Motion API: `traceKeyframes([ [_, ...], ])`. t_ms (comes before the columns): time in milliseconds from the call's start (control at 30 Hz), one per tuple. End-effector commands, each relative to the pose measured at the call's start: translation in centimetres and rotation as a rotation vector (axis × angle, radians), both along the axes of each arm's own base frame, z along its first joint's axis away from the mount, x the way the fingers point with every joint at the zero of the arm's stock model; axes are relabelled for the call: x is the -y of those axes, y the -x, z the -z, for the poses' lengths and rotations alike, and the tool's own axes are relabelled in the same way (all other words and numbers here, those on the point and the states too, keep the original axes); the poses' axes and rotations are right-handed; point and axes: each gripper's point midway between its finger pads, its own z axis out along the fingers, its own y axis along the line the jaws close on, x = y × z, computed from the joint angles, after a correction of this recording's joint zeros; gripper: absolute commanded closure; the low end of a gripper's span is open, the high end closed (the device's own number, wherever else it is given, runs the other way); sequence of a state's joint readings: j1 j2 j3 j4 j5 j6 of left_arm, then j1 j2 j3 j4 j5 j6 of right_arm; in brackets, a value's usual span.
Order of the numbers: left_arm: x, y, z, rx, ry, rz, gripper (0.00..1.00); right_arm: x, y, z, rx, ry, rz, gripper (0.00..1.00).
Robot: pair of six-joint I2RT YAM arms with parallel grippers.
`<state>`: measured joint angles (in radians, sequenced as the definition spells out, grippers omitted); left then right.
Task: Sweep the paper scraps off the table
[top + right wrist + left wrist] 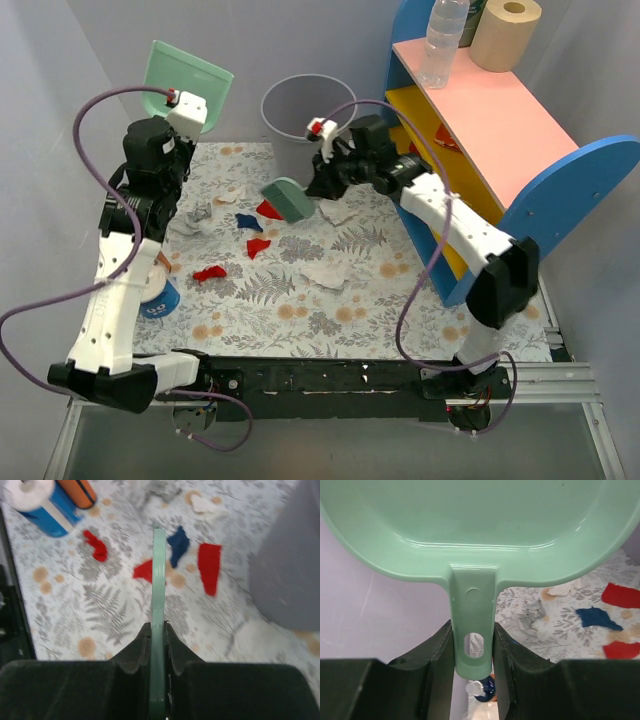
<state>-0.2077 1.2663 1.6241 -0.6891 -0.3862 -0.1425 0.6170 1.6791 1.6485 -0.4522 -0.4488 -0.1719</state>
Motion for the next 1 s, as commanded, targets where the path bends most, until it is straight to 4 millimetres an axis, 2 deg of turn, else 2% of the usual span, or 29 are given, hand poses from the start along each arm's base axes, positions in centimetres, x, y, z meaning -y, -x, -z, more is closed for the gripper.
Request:
traceKeyframes([
  [0,0.7,1.9,3.8,-0.064,0.172,-0.047,1.0,-9.3,1.1,-3.5,-0.065,-0.188,-0.187,0.99],
  [33,0.3,2.8,3.8,-0.055,0.154,-0.051,1.0,-11.0,1.7,-4.0,-0.12,-0.224,-0.203,0.99],
  [67,0.1,3.1,5.3,-0.087,0.132,-0.057,1.0,-13.2,0.7,-4.7,-0.125,-0.276,-0.227,0.99],
  [100,-0.2,3.4,5.7,-0.094,0.118,-0.062,1.0,-14.4,1.0,-4.9,-0.169,-0.313,-0.259,0.99],
  [133,-0.5,3.7,5.9,-0.096,0.104,-0.071,1.0,-15.9,1.5,-4.9,-0.252,-0.345,-0.253,0.99],
  [167,-0.6,4.4,6.2,-0.101,0.079,-0.063,1.0,-17.7,0.9,-3.9,-0.282,-0.377,-0.258,0.99],
  [200,-0.6,4.8,6.3,-0.103,0.064,-0.063,1.0,-18.6,1.6,-4.9,-0.297,-0.41,-0.291,0.99],
  [233,-0.7,5.1,6.2,-0.103,0.048,-0.062,1.0,-20.0,2.8,-5.0,-0.366,-0.431,-0.303,0.99],
  [267,-1.0,5.9,5.5,-0.085,0.017,-0.062,1.0,-21.3,2.8,-3.0,-0.422,-0.424,-0.295,0.99],
  [300,-1.3,6.1,5.6,-0.084,0.006,-0.069,1.0,-22.1,2.5,-3.3,-0.44,-0.444,-0.263,0.99],
  [333,-1.7,6.6,5.6,-0.094,-0.008,-0.082,1.0,-23.3,3.2,-2.3,-0.5,-0.439,-0.238,0.99],
  [367,-2.0,6.9,5.6,-0.106,-0.019,-0.096,1.0,-24.3,2.8,-0.1,-0.593,-0.429,-0.169,0.99],
  [433,-2.3,7.6,5.8,-0.147,-0.027,-0.109,1.0,-25.5,3.5,1.7,-0.686,-0.408,-0.119,0.99],
  [467,-2.4,7.8,5.8,-0.155,-0.029,-0.112,1.0,-26.0,3.2,3.9,-0.756,-0.387,-0.056,0.99],
  [533,-2.8,8.1,5.8,-0.175,-0.044,-0.124,1.0,-26.2,3.4,7.2,-0.83,-0.325,0.018,0.99],
  [600,-3.1,8.2,5.7,-0.186,-0.047,-0.136,1.0,-26.1,3.2,9.1,-0.867,-0.296,0.073,0.99],
  [633,-3.3,8.3,5.3,-0.179,-0.044,-0.142,1.0,-25.7,3.3,10.9,-0.893,-0.252,0.108,0.99],
  [700,-3.3,8.2,5.2,-0.175,-0.04,-0.141,1.0,-25.1,2.9,13.0,-0.907,-0.209,0.18,0.99],
  [733,-3.3,8.2,5.3,-0.174,-0.039,-0.141,1.0,-24.2,3.3,14.8,-0.931,-0.15,0.227,0.99],
  [767,-3.2,8.1,5.4,-0.174,-0.038,-0.138,1.0,-23.5,2.7,16.0,-0.915,-0.123,0.284,0.99],
  [800,-3.1,8.0,5.5,-0.169,-0.032,-0.132,1.0,-22.8,2.6,16.8,-0.903,-0.092,0.307,0.99],
  [833,-3.0,7.9,5.7,-0.17,-0.028,-0.129,1.0,-22.1,2.3,16.9,-0.895,-0.08,0.333,0.99],
  [867,-2.8,7.7,5.7,-0.165,-0.023,-0.122,1.0,-20.6,2.1,18.7,-0.896,-0.026,0.391,0.99],
  [900,-2.7,7.5,5.6,-0.154,-0.017,-0.114,1.0,-19.6,1.5,19.1,-0.886,-0.012,0.42,0.99],
  [933,-2.4,7.3,5.8,-0.153,-0.01,-0.099,1.0,-18.8,1.2,18.6,-0.854,-0.001,0.428,0.99],
  [967,-2.2,7.1,6.2,-0.158,-0.008,-0.09,1.0,-17.2,1.1,20.1,-0.846,0.047,0.476,0.99],
])
